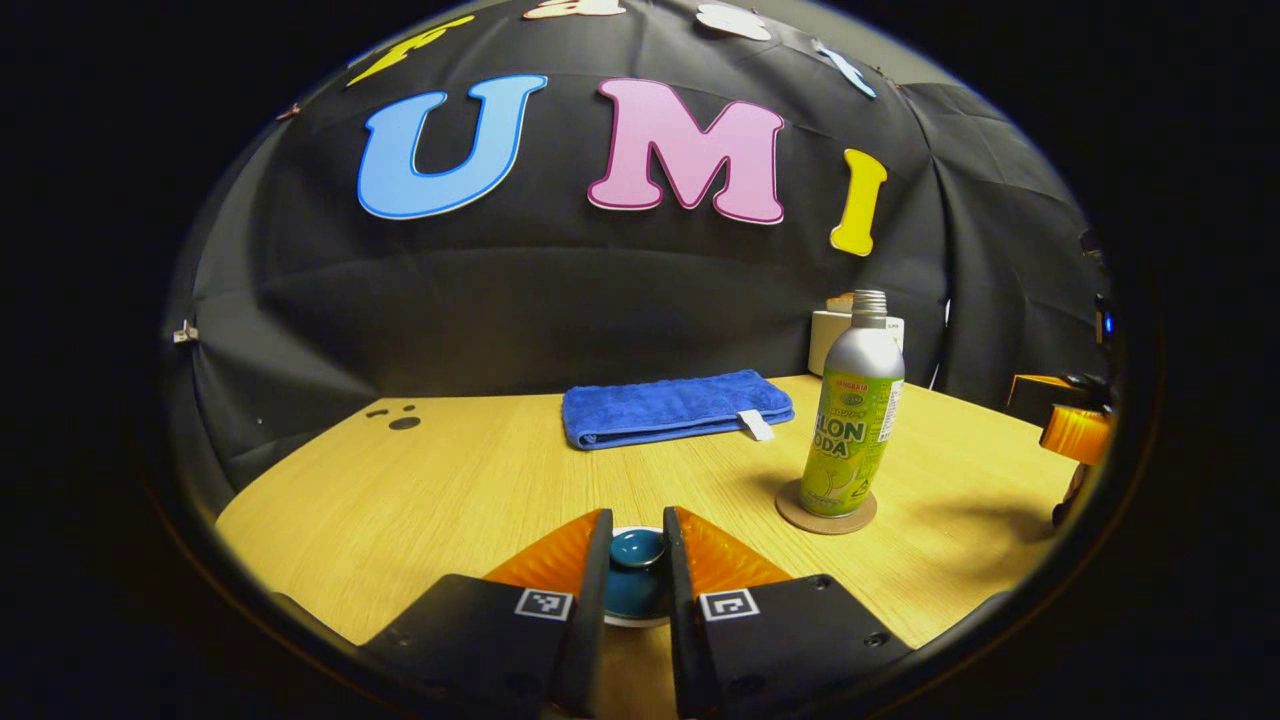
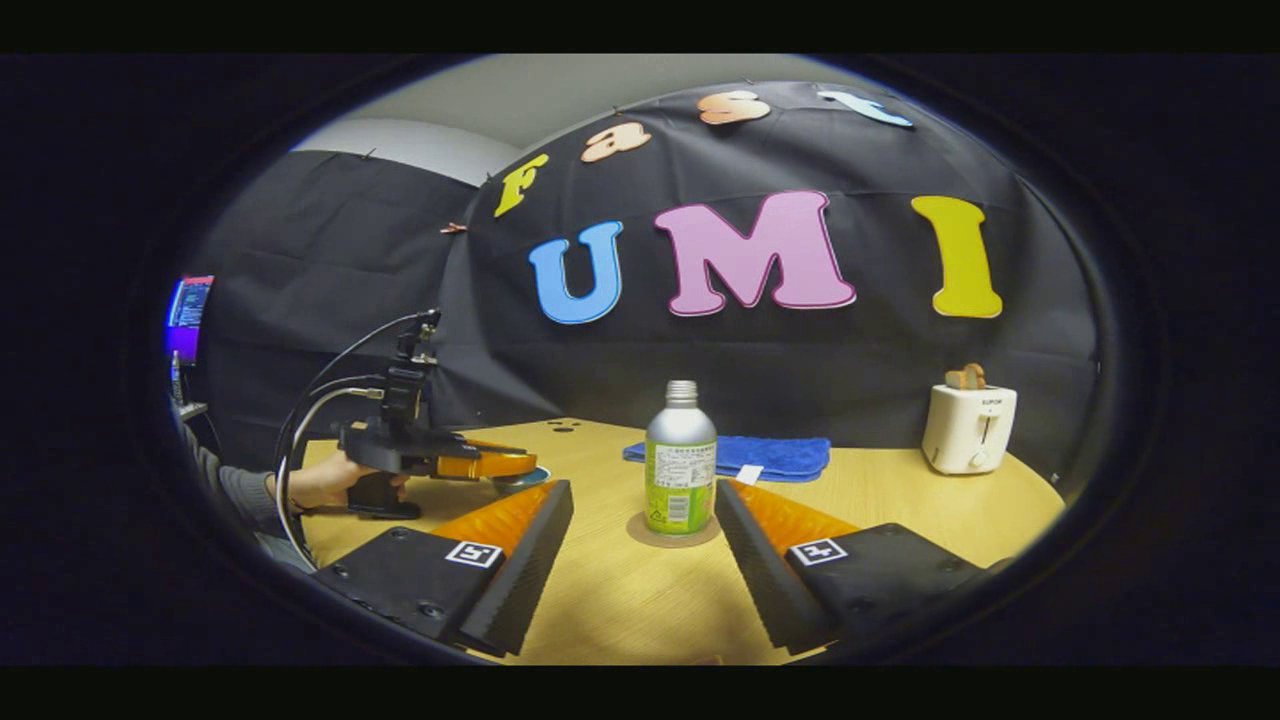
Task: Open the teacup lid with one hand, grasp the water bottle and pour water into the teacup with the other hand; after pouring, place the water bottle on the coaster and then close the teacup lid.
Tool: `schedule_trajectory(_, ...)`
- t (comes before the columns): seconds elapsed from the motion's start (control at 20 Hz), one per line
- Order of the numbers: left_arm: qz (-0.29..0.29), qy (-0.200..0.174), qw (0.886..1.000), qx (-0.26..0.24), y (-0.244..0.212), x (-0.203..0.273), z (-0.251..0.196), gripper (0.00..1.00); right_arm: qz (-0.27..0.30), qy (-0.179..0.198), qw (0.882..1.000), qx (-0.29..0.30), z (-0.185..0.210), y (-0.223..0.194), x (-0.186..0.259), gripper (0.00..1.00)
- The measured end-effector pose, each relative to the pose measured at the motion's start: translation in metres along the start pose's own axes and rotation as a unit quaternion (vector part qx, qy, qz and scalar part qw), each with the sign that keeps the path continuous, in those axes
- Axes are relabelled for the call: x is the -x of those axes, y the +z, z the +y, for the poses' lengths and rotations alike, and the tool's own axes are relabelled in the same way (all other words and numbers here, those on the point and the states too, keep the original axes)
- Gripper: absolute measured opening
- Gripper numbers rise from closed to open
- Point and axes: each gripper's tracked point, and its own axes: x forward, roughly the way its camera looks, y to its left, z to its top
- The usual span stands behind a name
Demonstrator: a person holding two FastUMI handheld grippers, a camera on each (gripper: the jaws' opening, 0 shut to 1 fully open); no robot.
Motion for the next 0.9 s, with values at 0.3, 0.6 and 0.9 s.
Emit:
schedule_trajectory(0.3,0.004,0.011,1.0,0.002,-0.003,0.002,0.003,0.68,-0.006,0.004,1.0,0.0,0.002,0.004,-0.001,0.84)
schedule_trajectory(0.6,-0.074,0.014,0.997,0.025,0.029,0.041,-0.006,0.98,-0.02,-0.001,1.0,-0.003,0.013,0.008,-0.001,0.89)
schedule_trajectory(0.9,-0.117,0.003,0.993,0.024,0.032,0.082,-0.025,0.98,-0.013,-0.048,0.999,0.01,0.015,-0.011,-0.013,0.89)
